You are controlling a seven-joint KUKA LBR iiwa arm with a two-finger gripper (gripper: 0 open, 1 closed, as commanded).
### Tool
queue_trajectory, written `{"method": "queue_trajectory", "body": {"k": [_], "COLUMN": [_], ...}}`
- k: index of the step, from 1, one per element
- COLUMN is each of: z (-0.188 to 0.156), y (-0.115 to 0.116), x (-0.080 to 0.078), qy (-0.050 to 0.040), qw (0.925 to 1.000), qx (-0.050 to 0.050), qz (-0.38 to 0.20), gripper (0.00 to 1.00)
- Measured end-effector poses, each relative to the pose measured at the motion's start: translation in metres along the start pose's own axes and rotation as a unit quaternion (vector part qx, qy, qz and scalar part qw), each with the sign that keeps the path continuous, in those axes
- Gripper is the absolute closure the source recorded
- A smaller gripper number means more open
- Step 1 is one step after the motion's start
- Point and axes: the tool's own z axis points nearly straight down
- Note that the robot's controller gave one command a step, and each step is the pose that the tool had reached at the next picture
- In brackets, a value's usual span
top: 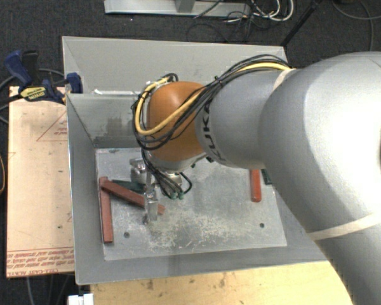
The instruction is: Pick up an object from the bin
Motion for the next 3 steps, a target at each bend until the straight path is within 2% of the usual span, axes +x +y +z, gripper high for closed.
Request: {"method": "queue_trajectory", "body": {"k": [1, 2, 3], "z": [-0.035, -0.033, -0.001], "y": [0.047, 0.027, 0.025], "x": [0.019, 0.016, 0.013], "qy": [-0.0047, -0.004, -0.0027], "qw": [0.9983, 0.9944, 0.994], "qx": [-0.001, 0.001, 0.001], "qz": [0.058, 0.106, 0.11], "gripper": [0.0, 0.0, 0.0]}}
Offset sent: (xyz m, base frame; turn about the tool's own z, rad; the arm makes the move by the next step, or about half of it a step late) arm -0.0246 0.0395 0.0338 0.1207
